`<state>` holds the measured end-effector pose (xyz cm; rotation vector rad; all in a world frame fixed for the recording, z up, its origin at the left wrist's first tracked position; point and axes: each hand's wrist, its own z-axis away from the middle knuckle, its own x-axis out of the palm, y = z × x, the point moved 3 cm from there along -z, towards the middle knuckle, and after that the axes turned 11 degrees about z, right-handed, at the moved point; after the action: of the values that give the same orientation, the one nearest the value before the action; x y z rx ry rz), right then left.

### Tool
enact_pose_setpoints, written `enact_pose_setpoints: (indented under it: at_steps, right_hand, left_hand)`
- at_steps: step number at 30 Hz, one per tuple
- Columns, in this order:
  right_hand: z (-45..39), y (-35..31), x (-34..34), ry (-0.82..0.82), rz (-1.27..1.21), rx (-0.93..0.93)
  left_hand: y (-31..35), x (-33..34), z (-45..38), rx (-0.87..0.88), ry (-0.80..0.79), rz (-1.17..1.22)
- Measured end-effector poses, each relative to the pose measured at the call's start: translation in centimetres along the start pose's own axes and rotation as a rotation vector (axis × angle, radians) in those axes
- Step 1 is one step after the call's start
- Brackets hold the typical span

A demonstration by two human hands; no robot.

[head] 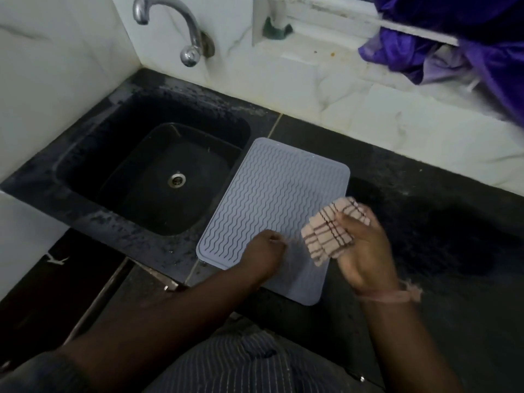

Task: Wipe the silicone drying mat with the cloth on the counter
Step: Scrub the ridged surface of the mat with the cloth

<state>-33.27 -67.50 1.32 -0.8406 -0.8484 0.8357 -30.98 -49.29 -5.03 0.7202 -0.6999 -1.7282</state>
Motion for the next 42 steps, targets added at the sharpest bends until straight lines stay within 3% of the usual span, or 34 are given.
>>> enact_pose_setpoints:
  at_steps: [3,5,7,9,12,16,23,24,27,30,33,35,39,42]
  right_hand:
    - [-2.7,-2.5,1.2,0.141,0.44,-0.221]
    - [-5.0,-2.6,2.5,0.108,0.81,-0.373]
    - [-6.9,-0.8,3.9,0.041,1.131,-0.47]
    - [-7.9,2.4,5.1,-0.083,1.417,-0.484]
    - [-7.1,6.7,6.4,-0.196,1.736,-0.578]
    - [-4.7,7.8,6.7,-0.122,1.796,-0.737]
    - [1.8,9.8,7.1,-0.355,1.834,-0.731]
    - [1.7,9.5,7.0,-0.376,1.747,-0.669]
    - [-1.0,7.4,6.0,-0.448,1.384,-0.238]
    - [-2.5,6.0,5.1,-0.541,1.337,-0.163]
    - [-2.1,6.5,4.9,-0.792,1.176,0.03]
    - [-2.5,6.3,4.6,-0.711,1.068,0.07]
    - [-4.1,6.0,4.2,-0.107,1.43,-0.223]
    - [-4.8,7.9,5.0,-0.045,1.464,-0.047]
  left_hand:
    - [0.0,-2.8,-0.3,0.259,0.225,-0.351]
    - [-0.6,-4.3,-0.4,0.3,0.295,-0.64]
    - [-1.9,-5.1,-0.4,0.179,0.245,-0.851]
    - [-2.8,-5.4,-0.4,0.083,0.133,-0.897]
    - [-3.0,-5.6,-0.6,0.087,0.097,-0.951]
    - [-2.6,-5.8,-0.4,0.095,0.107,-1.007]
    - [-2.3,-5.7,-0.2,0.134,0.119,-1.055]
    - [-2.4,-5.8,-0.2,0.141,0.118,-1.047]
    - [-2.7,-6.0,-0.2,0.133,0.088,-1.024]
    - [-2.5,-5.6,-0.3,0.087,0.083,-0.911]
    - [-1.7,-5.3,-0.5,0.141,0.206,-0.685]
    - [-1.5,-5.5,-0.6,0.102,0.274,-0.413]
    - [-1.4,-5.0,-1.1,0.024,0.312,-0.24]
    - [-1.5,-4.6,-1.7,0.03,0.335,-0.276]
